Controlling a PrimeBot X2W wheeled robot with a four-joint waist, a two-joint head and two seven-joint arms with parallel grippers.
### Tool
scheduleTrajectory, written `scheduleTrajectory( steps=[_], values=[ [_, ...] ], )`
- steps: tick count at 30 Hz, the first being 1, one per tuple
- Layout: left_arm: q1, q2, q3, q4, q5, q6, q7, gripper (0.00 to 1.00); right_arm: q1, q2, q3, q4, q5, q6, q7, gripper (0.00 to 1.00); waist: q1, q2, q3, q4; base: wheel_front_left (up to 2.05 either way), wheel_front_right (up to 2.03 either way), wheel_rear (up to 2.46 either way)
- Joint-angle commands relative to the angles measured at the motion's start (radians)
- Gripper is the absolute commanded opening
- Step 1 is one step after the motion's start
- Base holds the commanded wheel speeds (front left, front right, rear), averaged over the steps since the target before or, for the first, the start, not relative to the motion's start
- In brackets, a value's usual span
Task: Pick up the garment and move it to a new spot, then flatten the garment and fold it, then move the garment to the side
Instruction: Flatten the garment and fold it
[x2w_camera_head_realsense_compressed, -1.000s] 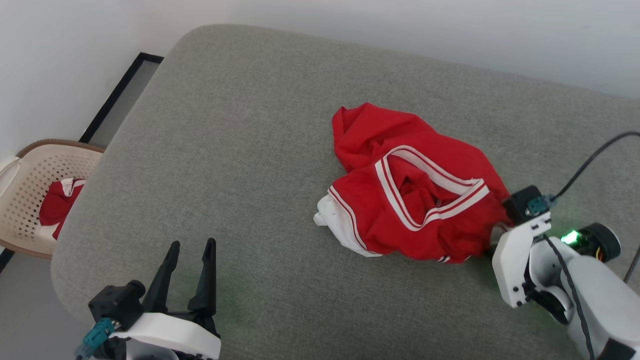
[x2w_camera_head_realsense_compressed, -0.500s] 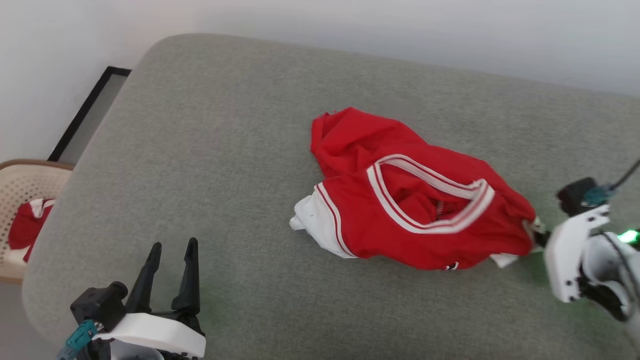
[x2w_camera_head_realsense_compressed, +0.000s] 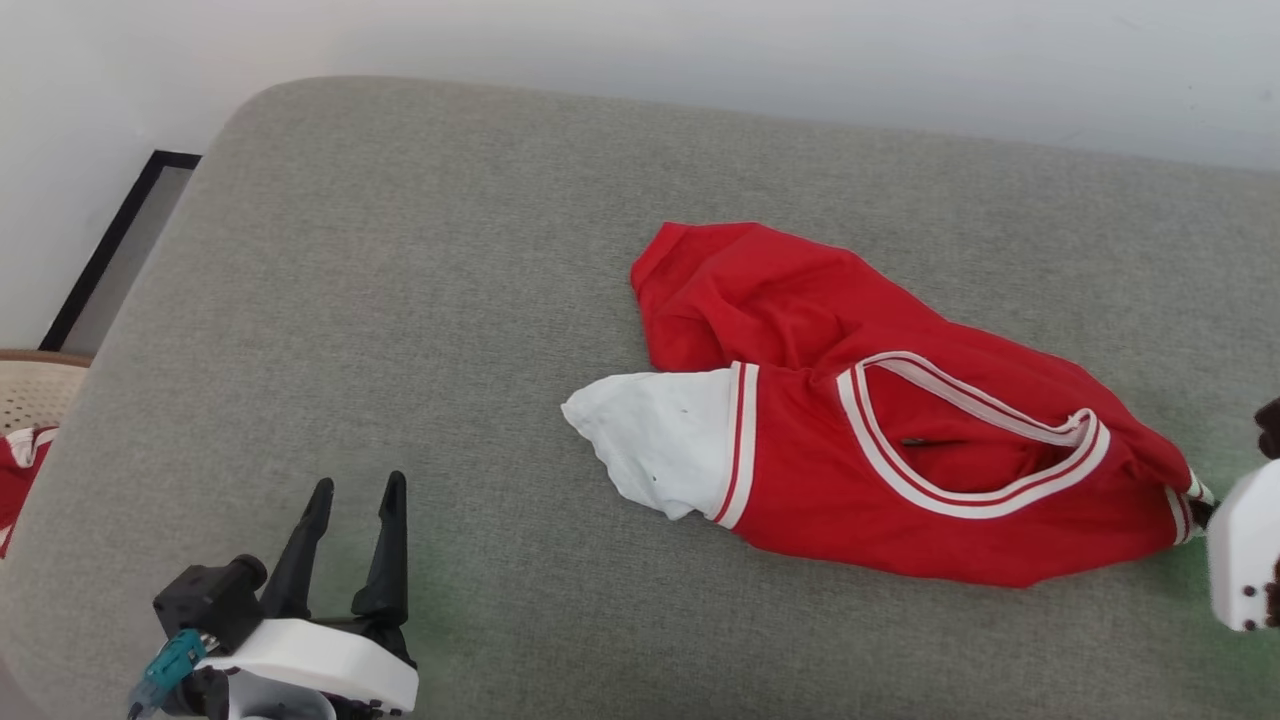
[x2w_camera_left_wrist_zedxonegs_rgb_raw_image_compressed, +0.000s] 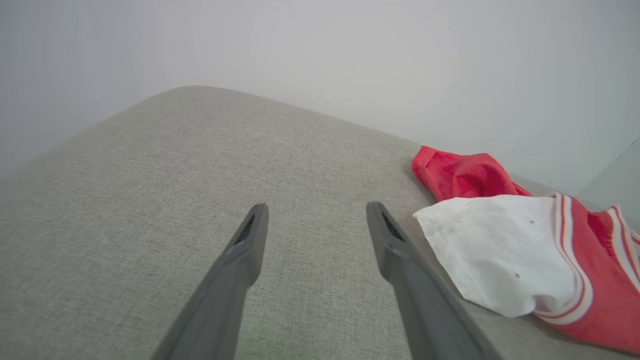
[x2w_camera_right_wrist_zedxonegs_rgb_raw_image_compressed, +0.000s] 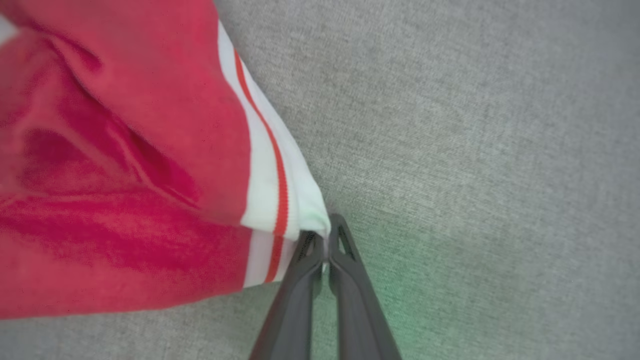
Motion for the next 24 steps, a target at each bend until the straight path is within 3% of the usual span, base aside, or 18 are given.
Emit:
scheduleTrajectory(
  steps=[1,2,13,19,24],
  values=[
    [-0.017,0.009,-0.007,0.008,0.014,-0.003,-0.006,1.0,0.007,0.025,-0.001,0.004,-0.02,0.0,-0.001,0.45,0.0,-0.0001,0.002,-0.008,0.0,0.0,0.0],
    [-0.022,0.01,-0.011,0.009,0.013,-0.003,-0.006,1.0,0.001,0.038,-0.008,0.005,-0.027,0.0,-0.004,1.0,0.0,-0.0001,0.002,-0.012,0.0,0.0,0.0],
    [-0.074,0.093,-0.102,0.044,-0.025,-0.003,0.006,1.0,0.023,0.106,-0.087,-0.082,-0.095,0.0,-0.091,1.0,0.0,-0.0001,-0.023,-0.093,0.0,0.0,0.0],
    [-0.106,0.156,-0.167,0.052,-0.052,-0.003,0.037,1.0,0.075,0.181,-0.187,-0.183,-0.15,0.0,-0.187,1.0,0.0,-0.0001,-0.037,-0.147,0.0,0.0,0.0],
    [-0.132,0.219,-0.222,0.057,-0.08,-0.003,0.076,1.0,0.129,0.28,-0.267,-0.305,-0.226,0.0,-0.308,1.0,0.0,-0.0001,-0.042,-0.207,0.0,0.0,0.0]
  ],
)
